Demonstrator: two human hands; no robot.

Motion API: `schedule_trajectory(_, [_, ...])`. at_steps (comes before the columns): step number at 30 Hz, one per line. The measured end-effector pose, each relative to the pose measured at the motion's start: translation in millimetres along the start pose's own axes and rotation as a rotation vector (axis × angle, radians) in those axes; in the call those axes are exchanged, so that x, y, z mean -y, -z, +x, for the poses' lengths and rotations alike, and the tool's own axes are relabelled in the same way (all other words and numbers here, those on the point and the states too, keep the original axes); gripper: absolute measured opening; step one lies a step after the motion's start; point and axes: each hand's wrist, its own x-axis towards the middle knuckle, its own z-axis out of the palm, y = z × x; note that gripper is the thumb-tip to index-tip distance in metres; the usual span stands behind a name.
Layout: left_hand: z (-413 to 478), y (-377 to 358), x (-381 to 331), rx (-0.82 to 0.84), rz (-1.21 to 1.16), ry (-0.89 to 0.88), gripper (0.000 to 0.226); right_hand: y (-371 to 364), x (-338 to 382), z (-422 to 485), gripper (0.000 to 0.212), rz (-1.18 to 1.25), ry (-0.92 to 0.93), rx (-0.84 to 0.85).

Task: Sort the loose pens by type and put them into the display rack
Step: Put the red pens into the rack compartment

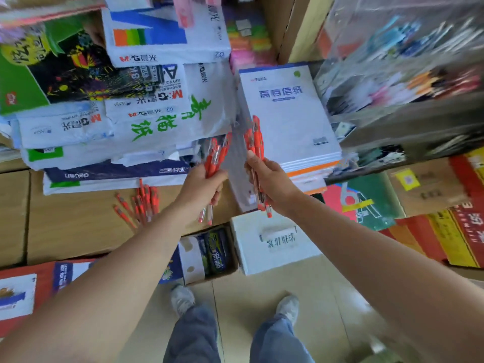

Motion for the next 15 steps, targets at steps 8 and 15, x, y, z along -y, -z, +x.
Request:
schedule_trajectory(8, [-11.0, -139.8, -72.6, -0.011, -0.052, -0.07, 0.027, 143.4, 35.5, -35.1, 0.029, 0.003, -0.002, -0.153])
schedule_trajectory(15, [0.6, -225.0, -107.0, 0.143, 0.056, -0.088, 0.022, 238.1, 44.0, -46.0, 0.023, 0.034, -0.052, -0.264])
